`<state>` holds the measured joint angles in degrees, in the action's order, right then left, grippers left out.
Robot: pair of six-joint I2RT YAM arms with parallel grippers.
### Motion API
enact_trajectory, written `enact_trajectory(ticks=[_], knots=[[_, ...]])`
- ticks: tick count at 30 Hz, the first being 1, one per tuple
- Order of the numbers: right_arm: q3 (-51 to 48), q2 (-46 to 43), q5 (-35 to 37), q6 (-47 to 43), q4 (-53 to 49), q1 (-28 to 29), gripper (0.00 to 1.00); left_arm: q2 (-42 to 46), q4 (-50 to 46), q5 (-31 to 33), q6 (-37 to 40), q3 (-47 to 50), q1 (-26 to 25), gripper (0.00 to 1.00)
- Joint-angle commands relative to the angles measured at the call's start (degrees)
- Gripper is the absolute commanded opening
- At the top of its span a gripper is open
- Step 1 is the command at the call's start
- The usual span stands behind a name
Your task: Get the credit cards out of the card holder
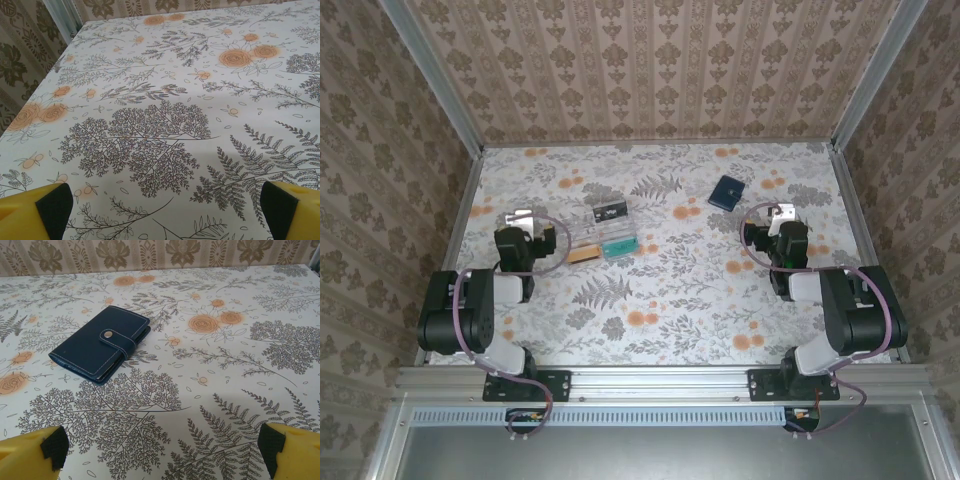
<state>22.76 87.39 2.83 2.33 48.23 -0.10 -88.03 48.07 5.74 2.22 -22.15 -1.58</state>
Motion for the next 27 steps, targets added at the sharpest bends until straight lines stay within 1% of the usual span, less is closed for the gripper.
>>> enact_trajectory(ticks=[1, 16, 24, 27], knots=[[0.4, 0.0, 1.1, 0.5, 0.6, 0.3, 1.00, 0.1, 1.2, -1.0, 0.3, -0.8, -0.3, 1.00], [0.4, 0.0, 1.1, 0.5, 0.6, 0.3, 1.00, 0.1, 1.1, -1.1, 0.2, -0.9, -0.2, 1.00], [0.5, 0.0, 1.1, 0.5, 0.5, 0.3, 1.00, 0.5, 0.4, -3.5, 0.2, -1.1, 0.5, 1.00], [0.3, -0.1, 1.1, 0.5, 0.7, 0.3, 1.00, 1.9, -3.2, -2.8, -0.6, -2.5, 0.9, 1.00]])
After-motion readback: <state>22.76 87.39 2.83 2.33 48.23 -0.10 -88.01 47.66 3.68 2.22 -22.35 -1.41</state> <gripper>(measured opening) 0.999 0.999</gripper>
